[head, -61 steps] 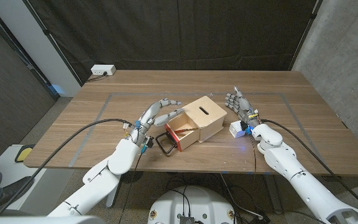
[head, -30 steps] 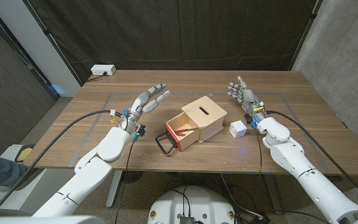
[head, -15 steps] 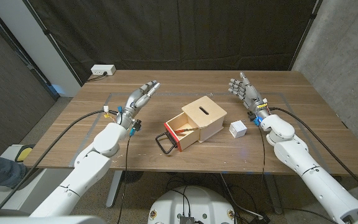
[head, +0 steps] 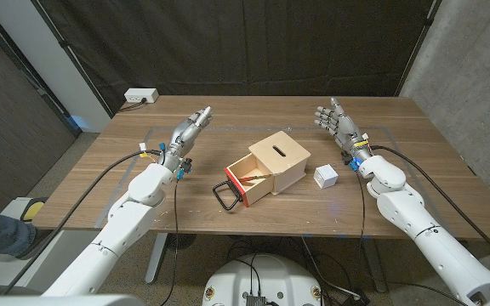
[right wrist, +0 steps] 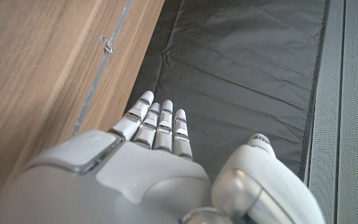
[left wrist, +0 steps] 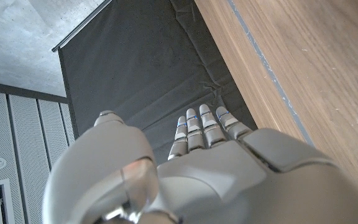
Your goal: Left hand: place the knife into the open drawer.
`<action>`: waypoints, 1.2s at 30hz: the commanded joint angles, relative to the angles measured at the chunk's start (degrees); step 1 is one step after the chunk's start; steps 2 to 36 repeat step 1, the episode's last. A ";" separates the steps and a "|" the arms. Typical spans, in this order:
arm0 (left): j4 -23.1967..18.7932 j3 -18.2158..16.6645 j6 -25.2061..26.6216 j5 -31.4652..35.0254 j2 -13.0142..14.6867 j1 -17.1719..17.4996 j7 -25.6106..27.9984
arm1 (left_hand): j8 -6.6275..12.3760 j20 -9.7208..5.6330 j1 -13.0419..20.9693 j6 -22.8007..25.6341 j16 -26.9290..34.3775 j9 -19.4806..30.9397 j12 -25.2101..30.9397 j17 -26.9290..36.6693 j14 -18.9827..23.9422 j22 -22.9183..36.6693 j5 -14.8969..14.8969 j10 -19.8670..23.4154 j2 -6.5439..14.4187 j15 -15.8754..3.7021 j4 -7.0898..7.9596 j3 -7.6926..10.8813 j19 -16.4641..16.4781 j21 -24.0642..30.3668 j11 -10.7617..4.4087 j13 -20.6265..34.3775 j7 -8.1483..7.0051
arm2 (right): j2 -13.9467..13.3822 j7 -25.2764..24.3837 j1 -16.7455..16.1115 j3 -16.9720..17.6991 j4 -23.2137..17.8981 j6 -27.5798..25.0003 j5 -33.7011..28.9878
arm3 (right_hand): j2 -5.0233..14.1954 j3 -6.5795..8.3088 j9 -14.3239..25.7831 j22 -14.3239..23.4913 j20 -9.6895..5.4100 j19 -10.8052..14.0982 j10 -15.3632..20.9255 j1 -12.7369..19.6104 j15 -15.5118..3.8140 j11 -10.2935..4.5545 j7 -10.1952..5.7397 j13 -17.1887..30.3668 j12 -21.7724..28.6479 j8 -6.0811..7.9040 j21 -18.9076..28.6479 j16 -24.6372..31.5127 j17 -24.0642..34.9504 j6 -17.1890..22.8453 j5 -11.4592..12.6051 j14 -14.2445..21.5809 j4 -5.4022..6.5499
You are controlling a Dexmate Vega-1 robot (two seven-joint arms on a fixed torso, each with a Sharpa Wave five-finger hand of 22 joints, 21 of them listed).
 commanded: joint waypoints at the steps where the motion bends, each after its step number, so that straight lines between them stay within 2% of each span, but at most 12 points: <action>1: 4.59 1.39 -1.48 -3.40 -0.51 -3.07 -2.67 | 0.73 -0.18 0.29 0.53 0.24 0.01 0.53 0.11 -0.18 0.13 0.23 0.23 0.02 -0.25 0.01 -0.41 -0.44 -0.17 -0.07 -0.01 0.29 | -0.08 -0.80 1.38 -0.48 0.36 -2.10 -0.67 | 0.18 -0.13 0.15 0.10 0.08 0.46 0.15 -0.15 0.00 -0.15 -0.31 0.29 0.30 0.02 -0.26 0.00 0.16 0.28 -0.27 0.14 -0.12; 36: 4.59 1.39 -1.48 -3.40 -0.51 -3.07 -2.67 | 0.73 -0.18 0.29 0.53 0.24 0.01 0.53 0.11 -0.18 0.13 0.23 0.23 0.02 -0.25 0.01 -0.41 -0.44 -0.17 -0.07 -0.01 0.29 | -0.08 -0.80 1.38 -0.48 0.36 -2.10 -0.67 | 0.18 -0.13 0.15 0.10 0.08 0.46 0.15 -0.15 0.00 -0.15 -0.31 0.29 0.30 0.02 -0.26 0.00 0.16 0.28 -0.27 0.14 -0.12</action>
